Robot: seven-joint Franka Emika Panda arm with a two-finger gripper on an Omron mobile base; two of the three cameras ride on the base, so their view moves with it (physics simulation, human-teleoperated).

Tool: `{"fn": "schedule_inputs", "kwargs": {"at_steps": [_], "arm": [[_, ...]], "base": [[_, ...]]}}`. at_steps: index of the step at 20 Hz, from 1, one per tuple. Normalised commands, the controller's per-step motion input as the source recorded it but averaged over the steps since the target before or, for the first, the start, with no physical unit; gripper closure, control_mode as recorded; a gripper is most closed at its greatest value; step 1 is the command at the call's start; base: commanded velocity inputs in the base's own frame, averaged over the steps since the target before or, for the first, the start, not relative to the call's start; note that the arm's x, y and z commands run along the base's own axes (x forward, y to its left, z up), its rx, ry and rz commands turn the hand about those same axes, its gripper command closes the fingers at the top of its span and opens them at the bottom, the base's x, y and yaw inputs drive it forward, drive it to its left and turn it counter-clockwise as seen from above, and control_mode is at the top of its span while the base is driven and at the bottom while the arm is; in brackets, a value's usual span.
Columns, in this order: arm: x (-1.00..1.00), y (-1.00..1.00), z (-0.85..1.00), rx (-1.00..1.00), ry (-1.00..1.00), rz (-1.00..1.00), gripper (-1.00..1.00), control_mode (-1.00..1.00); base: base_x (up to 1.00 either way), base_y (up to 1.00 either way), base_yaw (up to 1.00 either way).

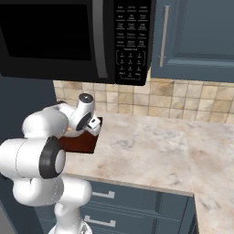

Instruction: Place the bowl with donut and the cupcake onto the tray.

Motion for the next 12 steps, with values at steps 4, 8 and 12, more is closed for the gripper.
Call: {"fn": "schedule_inputs", "kwargs": {"at_steps": [4, 8, 12], "arm": [[0.24, 0.17, -0.24, 0.00, 0.00, 0.00, 1.00, -1.00], [0.22, 0.10, -0.22, 0.00, 0.00, 0.00, 1.00, -1.00], [0.18, 0.02, -0.17, 0.00, 0.00, 0.00, 1.00, -1.00]], "base": [[0.00, 0.00, 0.00], [0.00, 0.00, 0.00], [0.00, 0.00, 0.00]]}}
